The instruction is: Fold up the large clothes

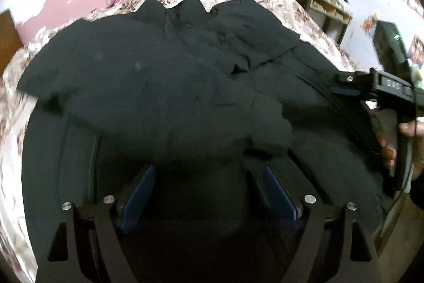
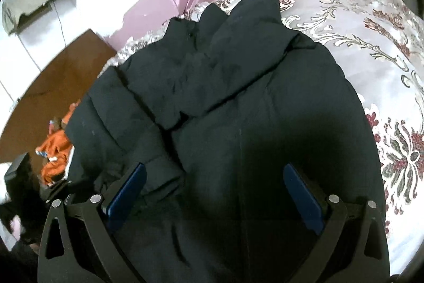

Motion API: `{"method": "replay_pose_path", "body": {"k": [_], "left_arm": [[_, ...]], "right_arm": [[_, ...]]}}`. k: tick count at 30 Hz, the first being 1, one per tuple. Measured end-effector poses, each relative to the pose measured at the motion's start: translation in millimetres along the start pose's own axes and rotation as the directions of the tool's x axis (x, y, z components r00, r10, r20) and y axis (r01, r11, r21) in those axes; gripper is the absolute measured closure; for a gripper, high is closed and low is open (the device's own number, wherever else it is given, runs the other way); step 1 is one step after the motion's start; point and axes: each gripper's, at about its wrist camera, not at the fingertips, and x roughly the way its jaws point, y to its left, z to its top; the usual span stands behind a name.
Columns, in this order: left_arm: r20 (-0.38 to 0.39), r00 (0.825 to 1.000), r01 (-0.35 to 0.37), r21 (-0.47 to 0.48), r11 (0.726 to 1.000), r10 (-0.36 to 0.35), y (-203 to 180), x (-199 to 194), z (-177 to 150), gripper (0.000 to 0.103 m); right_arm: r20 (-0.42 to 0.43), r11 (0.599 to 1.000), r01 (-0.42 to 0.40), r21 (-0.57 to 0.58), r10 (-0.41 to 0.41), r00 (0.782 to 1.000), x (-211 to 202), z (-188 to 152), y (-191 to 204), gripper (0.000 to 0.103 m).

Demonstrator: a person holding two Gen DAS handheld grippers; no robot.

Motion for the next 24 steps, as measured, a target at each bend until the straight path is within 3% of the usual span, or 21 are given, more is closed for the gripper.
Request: {"method": "replay_pose_path", "body": {"k": [4,7,10,12,14,16,18,20,23,24], "left_arm": [[0.062,0.997,0.057,-0.134,0.989,-0.049,23.5,-27.0,-16.9,0.019],[0.104,0.991,0.103,-0.247,0.964,-0.079,47.2,-42.1,-21.2,0.018],[0.137,0.988,0.119,-0.321,0.94,-0.078,65.7,-54.5,-22.5,0.018],[0.163,0.984,0.129,-0.359,0.924,-0.074,75.1,-62.3,-24.6,0.017],[0.175,0.984,0.096,-0.379,0.92,-0.03,79.0,-66.9,-25.5,0.012],[0.189,0.982,0.085,-0.388,0.918,-0.011,82.3,-70.6,-28.0,0.012],[0.192,0.981,0.077,-0.405,0.911,0.002,85.1,-71.9,-31.0,0.012],[0.191,0.982,0.073,-0.413,0.908,0.008,87.6,-71.6,-33.9,0.012],[0.186,0.982,0.064,-0.427,0.902,0.018,91.3,-71.6,-38.9,0.012],[0.182,0.983,0.06,-0.43,0.901,0.021,91.7,-70.6,-38.4,0.012]], "right_arm": [[-0.027,0.997,0.001,-0.078,-0.003,1.0,9.8,-6.3,28.0,0.002],[-0.067,0.993,-0.05,-0.102,0.044,0.997,31.1,-8.3,44.3,0.002],[-0.11,0.995,0.013,-0.095,-0.024,0.994,54.3,-7.8,53.6,0.002],[-0.107,0.997,0.017,-0.076,-0.025,0.994,58.8,-5.5,57.8,0.006],[-0.135,0.999,-0.027,-0.024,0.024,0.991,65.0,-6.4,58.3,0.026],[-0.153,0.999,-0.041,-0.03,0.036,0.988,69.4,-13.1,61.4,0.029],[-0.154,0.995,-0.011,-0.097,-0.004,0.988,69.6,-19.2,67.9,0.041],[-0.168,0.994,-0.024,-0.111,0.005,0.986,69.4,-23.2,68.1,0.068],[-0.172,0.993,-0.045,-0.105,0.026,0.985,62.9,-24.4,66.9,0.094],[-0.165,0.993,-0.06,-0.106,0.042,0.985,59.3,-23.2,67.1,0.095]]}}
